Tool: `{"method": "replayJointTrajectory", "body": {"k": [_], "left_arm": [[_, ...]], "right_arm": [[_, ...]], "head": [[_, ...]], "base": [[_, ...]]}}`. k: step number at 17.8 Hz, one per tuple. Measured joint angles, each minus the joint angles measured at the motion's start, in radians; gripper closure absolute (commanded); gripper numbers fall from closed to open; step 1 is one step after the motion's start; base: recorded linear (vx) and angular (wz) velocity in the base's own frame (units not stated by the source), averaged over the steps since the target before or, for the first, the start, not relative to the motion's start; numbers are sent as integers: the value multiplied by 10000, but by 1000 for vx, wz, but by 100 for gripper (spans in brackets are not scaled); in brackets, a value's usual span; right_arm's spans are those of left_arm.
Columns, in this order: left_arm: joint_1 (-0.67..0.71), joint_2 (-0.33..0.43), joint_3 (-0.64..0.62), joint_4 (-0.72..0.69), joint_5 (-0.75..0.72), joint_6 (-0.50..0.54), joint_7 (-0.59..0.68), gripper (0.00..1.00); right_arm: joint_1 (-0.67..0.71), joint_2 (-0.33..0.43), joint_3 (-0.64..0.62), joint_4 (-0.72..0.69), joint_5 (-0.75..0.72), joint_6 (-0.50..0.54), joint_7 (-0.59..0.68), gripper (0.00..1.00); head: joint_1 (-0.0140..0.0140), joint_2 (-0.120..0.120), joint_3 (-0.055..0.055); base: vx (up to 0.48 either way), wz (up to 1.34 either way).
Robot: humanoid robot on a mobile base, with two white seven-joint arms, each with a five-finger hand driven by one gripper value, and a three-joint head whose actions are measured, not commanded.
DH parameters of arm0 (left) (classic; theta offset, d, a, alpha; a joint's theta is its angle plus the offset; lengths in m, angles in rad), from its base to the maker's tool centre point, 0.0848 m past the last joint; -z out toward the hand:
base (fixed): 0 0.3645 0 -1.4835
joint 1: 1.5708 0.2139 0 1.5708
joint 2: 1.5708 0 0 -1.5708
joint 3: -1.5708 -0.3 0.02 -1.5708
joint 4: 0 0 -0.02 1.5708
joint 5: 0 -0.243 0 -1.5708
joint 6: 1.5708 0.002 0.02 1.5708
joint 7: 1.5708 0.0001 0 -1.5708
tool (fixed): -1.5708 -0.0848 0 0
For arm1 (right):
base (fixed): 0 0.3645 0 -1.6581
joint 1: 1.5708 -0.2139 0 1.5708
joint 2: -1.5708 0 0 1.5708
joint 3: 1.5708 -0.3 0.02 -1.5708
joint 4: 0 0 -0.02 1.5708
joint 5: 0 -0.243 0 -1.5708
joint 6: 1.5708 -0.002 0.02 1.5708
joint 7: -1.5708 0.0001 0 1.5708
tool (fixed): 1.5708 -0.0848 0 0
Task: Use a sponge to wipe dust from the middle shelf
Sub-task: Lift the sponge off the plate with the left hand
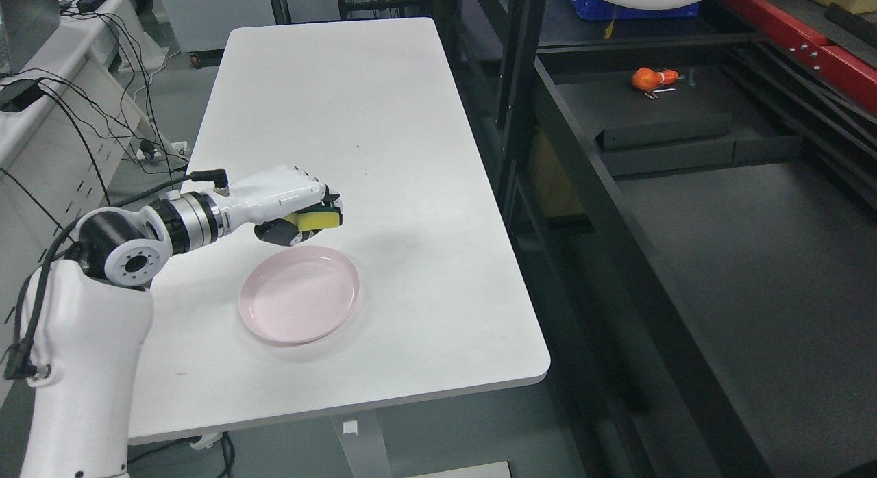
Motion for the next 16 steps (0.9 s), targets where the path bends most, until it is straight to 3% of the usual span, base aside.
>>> {"method": "replayJointTrajectory", "body": {"k": [7,16], "left_arm": [[-818,-860,148,-532,631,-558,4,82],[-1089,-1681,-843,-872,1001,-573,109,82]], "right_arm": [[-1,0,0,0,0,0,-2,0],[-4,0,0,0,0,0,-8,0]], "head": [[0,0,0],[0,0,0]], "base": [[-106,-279],[-177,-286]]}}
